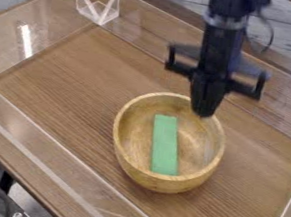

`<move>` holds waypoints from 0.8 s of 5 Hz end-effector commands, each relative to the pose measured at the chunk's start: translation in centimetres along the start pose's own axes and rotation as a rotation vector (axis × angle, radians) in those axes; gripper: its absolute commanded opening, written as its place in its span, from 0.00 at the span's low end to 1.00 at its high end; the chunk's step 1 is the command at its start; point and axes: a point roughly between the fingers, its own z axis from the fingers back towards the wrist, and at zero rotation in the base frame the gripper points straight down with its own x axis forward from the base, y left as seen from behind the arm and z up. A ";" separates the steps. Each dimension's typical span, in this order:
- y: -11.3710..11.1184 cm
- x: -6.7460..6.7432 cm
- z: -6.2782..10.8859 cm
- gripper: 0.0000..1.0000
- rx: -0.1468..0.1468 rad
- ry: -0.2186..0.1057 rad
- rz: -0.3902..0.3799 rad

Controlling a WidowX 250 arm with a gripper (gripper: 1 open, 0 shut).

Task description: Remove the green block from inside the brown bowl and put it on the table

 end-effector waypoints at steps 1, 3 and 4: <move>0.4 -0.1 3.7 0.00 -0.052 -0.071 0.067; 1.7 -1.9 3.6 1.00 -0.053 -0.082 0.076; 1.2 -2.5 3.0 1.00 -0.049 -0.080 0.048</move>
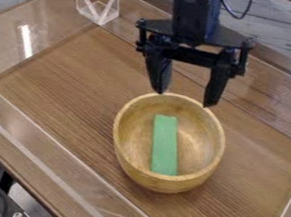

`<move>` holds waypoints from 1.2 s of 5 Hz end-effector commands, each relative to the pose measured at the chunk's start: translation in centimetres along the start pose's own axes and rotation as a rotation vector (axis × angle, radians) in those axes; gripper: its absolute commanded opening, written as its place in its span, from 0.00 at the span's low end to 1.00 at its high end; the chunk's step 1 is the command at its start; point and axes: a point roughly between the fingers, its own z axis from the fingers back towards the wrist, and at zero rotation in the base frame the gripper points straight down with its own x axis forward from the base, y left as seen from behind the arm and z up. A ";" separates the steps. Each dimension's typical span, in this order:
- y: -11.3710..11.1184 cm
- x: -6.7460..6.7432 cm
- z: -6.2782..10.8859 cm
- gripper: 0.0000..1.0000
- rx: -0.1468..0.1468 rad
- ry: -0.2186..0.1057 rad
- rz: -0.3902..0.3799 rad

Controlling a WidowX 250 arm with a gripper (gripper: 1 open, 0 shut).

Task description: Remove the green block from inside the brown bowl and put it on the table

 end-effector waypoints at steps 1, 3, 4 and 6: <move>-0.6 -0.5 0.3 1.00 -0.011 -0.053 -0.041; -0.3 -1.8 -1.0 1.00 -0.001 -0.056 0.001; -0.9 -1.2 -1.5 1.00 0.004 -0.059 0.035; -1.9 -1.0 -2.9 1.00 0.014 -0.068 0.104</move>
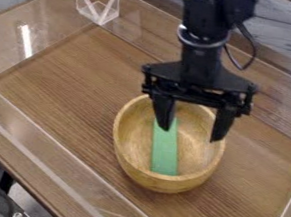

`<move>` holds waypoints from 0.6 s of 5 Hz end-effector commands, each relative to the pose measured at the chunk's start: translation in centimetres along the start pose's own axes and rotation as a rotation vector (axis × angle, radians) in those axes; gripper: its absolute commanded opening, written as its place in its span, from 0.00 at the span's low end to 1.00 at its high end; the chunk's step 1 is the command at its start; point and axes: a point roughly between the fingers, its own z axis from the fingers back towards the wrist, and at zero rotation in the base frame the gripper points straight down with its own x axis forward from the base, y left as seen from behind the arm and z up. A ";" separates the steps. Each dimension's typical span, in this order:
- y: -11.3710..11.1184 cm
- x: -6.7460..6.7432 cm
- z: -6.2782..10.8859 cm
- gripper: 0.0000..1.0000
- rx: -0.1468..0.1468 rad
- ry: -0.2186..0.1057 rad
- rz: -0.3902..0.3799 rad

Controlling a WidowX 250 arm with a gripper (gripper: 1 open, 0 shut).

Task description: Remove the green block from inside the brown bowl and put it on the table

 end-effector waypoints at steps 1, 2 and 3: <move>-0.5 -0.4 -0.3 1.00 -0.007 -0.032 0.035; -0.6 -0.5 -0.5 1.00 -0.004 -0.041 0.061; -0.9 -0.5 -0.4 1.00 0.001 -0.042 0.079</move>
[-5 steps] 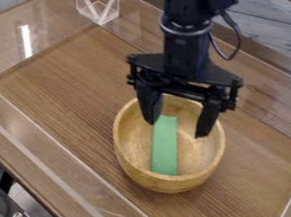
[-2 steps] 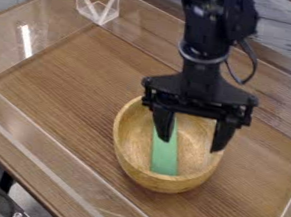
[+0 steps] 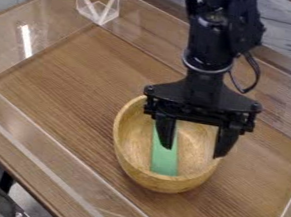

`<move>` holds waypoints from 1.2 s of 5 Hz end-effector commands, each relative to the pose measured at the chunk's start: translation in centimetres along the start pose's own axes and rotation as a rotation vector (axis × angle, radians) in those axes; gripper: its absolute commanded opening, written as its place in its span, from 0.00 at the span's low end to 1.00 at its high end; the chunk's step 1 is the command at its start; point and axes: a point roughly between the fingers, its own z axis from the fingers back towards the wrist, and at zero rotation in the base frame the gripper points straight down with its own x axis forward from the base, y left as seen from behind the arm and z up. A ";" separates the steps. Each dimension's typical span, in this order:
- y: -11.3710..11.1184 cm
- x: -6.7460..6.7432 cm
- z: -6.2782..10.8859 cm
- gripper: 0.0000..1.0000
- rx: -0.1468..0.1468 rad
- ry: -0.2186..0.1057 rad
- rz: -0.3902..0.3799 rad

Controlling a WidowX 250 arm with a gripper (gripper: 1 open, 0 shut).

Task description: Remove the green block from inside the brown bowl and put it on the table

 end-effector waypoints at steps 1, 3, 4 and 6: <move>0.1 0.7 -0.5 1.00 -0.011 -0.036 0.109; 0.4 0.4 -1.9 1.00 -0.014 -0.042 0.244; -0.1 0.4 -1.4 1.00 -0.020 -0.028 0.223; -0.1 0.4 -0.2 1.00 -0.038 -0.004 0.221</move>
